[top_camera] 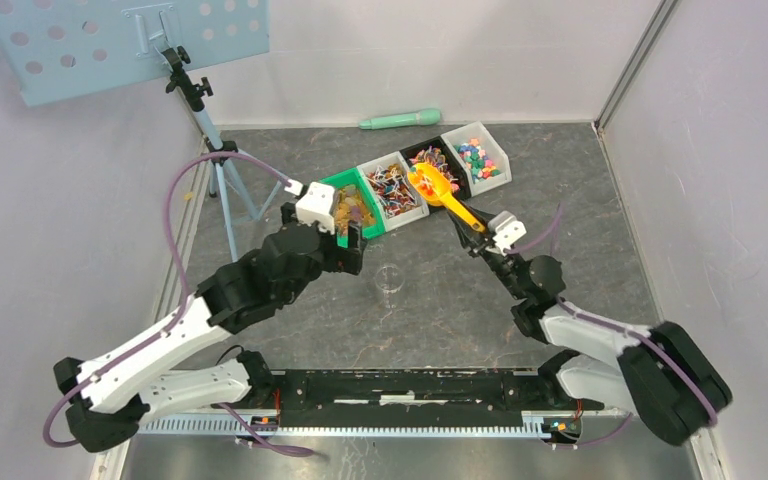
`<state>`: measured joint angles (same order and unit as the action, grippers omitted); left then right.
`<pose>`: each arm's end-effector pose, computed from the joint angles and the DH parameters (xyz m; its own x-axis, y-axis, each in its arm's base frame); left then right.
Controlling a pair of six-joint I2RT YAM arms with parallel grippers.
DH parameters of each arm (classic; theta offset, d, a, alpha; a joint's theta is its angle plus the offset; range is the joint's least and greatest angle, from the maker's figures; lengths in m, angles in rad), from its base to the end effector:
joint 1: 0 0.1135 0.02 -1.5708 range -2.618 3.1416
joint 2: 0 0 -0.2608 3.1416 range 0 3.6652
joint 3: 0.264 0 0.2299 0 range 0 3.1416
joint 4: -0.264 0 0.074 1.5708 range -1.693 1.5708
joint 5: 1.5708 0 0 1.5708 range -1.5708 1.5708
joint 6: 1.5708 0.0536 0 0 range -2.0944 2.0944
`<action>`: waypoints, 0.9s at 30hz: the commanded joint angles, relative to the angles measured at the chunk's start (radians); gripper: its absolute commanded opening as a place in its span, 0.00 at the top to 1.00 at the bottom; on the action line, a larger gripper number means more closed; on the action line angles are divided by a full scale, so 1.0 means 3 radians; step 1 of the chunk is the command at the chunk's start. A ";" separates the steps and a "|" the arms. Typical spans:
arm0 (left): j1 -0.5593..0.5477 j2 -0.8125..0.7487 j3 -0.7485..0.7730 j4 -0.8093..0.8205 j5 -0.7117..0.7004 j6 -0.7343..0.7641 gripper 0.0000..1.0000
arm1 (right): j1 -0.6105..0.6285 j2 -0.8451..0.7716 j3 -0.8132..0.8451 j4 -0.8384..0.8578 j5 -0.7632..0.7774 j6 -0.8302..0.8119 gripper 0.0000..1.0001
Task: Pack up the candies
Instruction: Place the fake candies in the packing bottle.
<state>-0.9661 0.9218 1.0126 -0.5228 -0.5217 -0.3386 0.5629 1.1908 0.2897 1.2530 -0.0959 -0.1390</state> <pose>0.1285 -0.1390 0.3507 -0.3760 0.0375 -0.9259 0.3510 0.9305 -0.1048 0.1898 0.1258 0.2628 0.3728 0.0722 -0.9251 -0.5610 0.8117 -0.1627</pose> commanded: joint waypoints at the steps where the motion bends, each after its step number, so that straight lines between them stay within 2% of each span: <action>1: 0.0002 -0.0329 -0.0087 -0.0116 -0.0319 0.0649 0.00 | -0.0006 -0.0547 -0.0081 -0.0644 -0.0337 -0.0212 1.00; 7: -0.0001 -0.0838 -0.0413 -0.0189 -0.0528 0.0771 0.00 | -0.0006 -0.1217 -0.0104 -0.1504 -0.0605 -0.0434 1.00; 14: -0.0001 -0.1200 -0.0619 -0.0276 -0.0657 0.0760 0.00 | -0.0007 -0.1754 -0.0224 -0.1919 -0.0925 -0.0335 1.00; 27: 0.0001 -0.1350 -0.0747 -0.0216 -0.0641 0.0806 0.00 | -0.0005 -0.2366 -0.0243 -0.2691 -0.1450 -0.0176 1.00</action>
<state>-0.9661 0.5121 0.7929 -0.6048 -0.7055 -0.1432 0.5629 0.5346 0.2176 0.4908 -0.4728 -0.2134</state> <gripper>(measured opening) 0.996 0.332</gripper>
